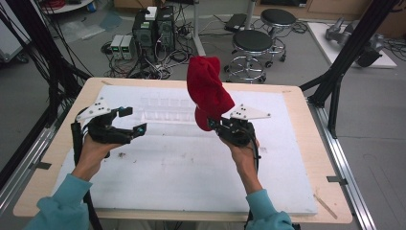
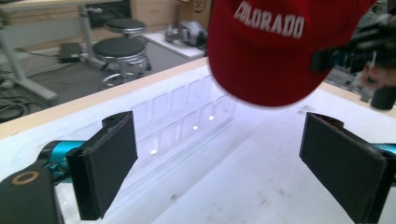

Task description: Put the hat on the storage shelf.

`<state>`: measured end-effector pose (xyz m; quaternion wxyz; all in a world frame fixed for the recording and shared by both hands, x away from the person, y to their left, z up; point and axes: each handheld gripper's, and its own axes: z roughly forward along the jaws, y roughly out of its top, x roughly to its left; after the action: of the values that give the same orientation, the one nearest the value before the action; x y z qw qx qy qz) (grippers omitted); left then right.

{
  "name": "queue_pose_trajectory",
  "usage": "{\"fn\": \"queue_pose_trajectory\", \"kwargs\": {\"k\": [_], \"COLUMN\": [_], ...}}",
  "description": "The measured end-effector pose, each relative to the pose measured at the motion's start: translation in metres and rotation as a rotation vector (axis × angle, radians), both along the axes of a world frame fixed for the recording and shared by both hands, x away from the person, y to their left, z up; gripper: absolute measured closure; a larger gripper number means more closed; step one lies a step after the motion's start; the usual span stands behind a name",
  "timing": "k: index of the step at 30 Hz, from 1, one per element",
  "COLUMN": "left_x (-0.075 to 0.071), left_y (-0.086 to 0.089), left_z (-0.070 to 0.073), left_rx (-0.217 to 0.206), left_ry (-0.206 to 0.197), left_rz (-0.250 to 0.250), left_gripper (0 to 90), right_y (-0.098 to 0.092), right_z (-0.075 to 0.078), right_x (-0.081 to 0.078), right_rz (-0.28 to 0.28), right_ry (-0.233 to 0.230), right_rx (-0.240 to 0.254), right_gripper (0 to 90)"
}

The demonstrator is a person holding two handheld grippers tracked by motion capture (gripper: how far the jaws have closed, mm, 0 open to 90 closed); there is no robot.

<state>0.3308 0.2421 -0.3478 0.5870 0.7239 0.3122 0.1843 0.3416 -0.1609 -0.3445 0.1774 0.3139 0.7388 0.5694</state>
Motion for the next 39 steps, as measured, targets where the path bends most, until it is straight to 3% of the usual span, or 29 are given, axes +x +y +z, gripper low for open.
{"fn": "queue_pose_trajectory", "kwargs": {"k": [7,13,21,27,35,39], "left_x": [-0.021,-0.030,-0.038,-0.043,-0.045,-0.046], "left_y": [0.035,0.047,0.055,0.058,0.058,0.059], "left_z": [-0.039,-0.063,-0.079,-0.089,-0.097,-0.100], "left_rx": [-0.029,-0.014,-0.002,-0.023,-0.011,-0.011], "left_ry": [-0.003,0.015,-0.001,-0.020,-0.009,-0.012], "left_rz": [0.098,0.144,0.194,0.223,0.226,0.228], "left_gripper": [11.5,11.5,11.5,11.5,11.5,11.5], "right_y": [-0.007,-0.008,-0.011,-0.012,-0.010,-0.006], "right_z": [0.000,-0.003,-0.009,-0.015,-0.022,-0.027], "right_x": [0.017,0.027,0.039,0.046,0.054,0.058], "right_rz": [-0.064,-0.099,-0.145,-0.174,-0.178,-0.190], "right_ry": [-0.016,-0.008,0.003,0.012,0.039,0.043], "right_rx": [-0.032,-0.046,-0.061,-0.063,-0.031,-0.052], "right_gripper": [85.0,85.0,85.0,84.9,85.0,85.0]}}
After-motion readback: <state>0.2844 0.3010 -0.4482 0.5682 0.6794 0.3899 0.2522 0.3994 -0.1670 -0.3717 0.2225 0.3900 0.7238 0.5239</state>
